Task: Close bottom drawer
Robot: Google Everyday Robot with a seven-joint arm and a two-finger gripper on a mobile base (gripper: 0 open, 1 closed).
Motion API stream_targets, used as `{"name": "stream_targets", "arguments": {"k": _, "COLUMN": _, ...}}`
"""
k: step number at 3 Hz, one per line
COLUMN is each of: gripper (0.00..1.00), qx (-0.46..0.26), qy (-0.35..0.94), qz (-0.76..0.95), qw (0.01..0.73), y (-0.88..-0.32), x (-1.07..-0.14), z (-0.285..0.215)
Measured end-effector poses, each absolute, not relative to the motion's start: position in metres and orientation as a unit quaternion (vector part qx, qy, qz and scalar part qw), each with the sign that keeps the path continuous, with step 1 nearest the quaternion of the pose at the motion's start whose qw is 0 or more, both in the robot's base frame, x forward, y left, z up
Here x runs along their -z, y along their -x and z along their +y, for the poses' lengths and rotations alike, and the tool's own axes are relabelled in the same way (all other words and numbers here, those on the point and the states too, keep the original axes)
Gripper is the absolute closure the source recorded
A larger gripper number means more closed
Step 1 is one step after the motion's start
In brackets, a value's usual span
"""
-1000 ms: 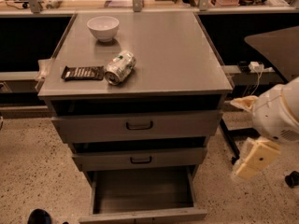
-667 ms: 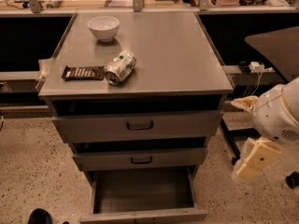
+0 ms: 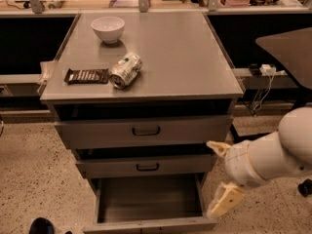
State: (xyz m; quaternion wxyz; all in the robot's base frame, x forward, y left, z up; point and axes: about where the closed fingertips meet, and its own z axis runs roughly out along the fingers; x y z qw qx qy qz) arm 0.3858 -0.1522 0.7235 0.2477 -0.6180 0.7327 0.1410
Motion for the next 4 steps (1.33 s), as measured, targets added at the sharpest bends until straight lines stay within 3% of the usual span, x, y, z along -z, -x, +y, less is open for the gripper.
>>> {"name": "stream_targets", "arguments": {"k": 1, "gripper": 0.00, "qx": -0.193, "qy": 0.610, "qz": 0.722, "qw": 0.262, "y": -0.360, "x": -0.630, "z": -0.142}}
{"name": "stream_targets", "arguments": {"k": 2, "gripper": 0.00, "qx": -0.223, "qy": 0.604, "qz": 0.720, "qw": 0.259, "y": -0.355, "x": -0.599, "z": -0.138}}
{"name": "stream_targets", "arguments": {"k": 4, "gripper": 0.00, "qx": -0.219, "qy": 0.611, "qz": 0.724, "qw": 0.231, "y": -0.363, "x": -0.557, "z": -0.142}}
